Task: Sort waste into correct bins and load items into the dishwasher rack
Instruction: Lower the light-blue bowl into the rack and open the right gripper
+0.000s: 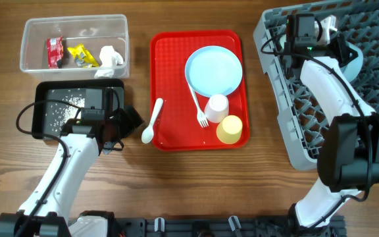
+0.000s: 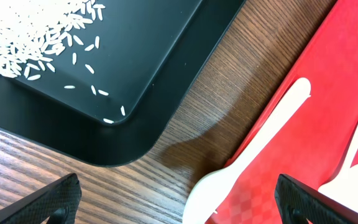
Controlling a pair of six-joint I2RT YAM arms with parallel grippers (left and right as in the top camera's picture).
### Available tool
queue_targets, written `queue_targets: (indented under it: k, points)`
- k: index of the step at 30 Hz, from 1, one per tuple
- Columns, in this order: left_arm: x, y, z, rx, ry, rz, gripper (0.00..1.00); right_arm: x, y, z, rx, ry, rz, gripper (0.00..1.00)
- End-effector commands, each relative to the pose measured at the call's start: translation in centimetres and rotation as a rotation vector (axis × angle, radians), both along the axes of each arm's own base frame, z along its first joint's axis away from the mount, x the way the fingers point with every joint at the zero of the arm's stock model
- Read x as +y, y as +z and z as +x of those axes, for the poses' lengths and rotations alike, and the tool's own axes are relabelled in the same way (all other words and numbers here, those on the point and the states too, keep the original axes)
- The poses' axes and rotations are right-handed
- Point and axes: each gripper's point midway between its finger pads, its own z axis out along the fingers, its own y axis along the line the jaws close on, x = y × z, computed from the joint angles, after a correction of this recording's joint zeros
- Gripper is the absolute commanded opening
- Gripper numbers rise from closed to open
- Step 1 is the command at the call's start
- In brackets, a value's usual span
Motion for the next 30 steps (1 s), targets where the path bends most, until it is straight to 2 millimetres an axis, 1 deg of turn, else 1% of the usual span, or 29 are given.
queue_targets:
  k: [1, 7, 9, 13, 15, 17, 23, 26, 28, 30]
  points:
    - [-0.1, -0.2, -0.2, 0.008, 0.01, -0.008, 1.0, -0.6, 0.3, -0.8, 0.04, -0.054, -0.089, 0.04]
    - [-0.1, -0.2, -0.2, 0.008, 0.01, -0.008, 1.0, -0.5, 0.7, -1.2, 0.052, -0.069, -0.121, 0.04]
    - [-0.1, -0.2, -0.2, 0.008, 0.011, -0.008, 1.0, 0.2, 0.6, -1.0, 0.063, -0.051, -0.122, 0.04]
    - [-0.1, -0.2, -0.2, 0.008, 0.01, -0.008, 1.0, 2.7, -0.1, -0.6, 0.093, 0.019, -0.102, 0.04]
    - [-0.1, -0.2, -0.2, 0.008, 0.01, -0.008, 1.0, 3.7, -0.7, -0.7, 0.107, 0.048, -0.08, 0.04]
    - [-0.1, -0.2, -0.2, 0.008, 0.011, -0.008, 1.0, 4.2, -1.4, -1.0, 0.118, 0.063, -0.051, 0.04]
    - [-0.1, -0.2, -0.2, 0.008, 0.011, -0.008, 1.0, 4.0, -1.9, -2.3, 0.116, 0.036, -0.034, 0.04]
    - [-0.1, -0.2, -0.2, 0.008, 0.01, -0.007, 1.0, 3.7, -0.6, -2.4, 0.074, 0.01, -0.101, 0.04]
    - [-0.1, -0.2, -0.2, 0.008, 0.011, -0.008, 1.0, 3.4, 0.9, -2.4, 0.03, -0.023, -0.178, 0.04]
    - [-0.1, -0.2, -0.2, 0.008, 0.01, -0.008, 1.0, 3.1, 1.1, -2.4, 0.044, -0.03, -0.19, 0.04]
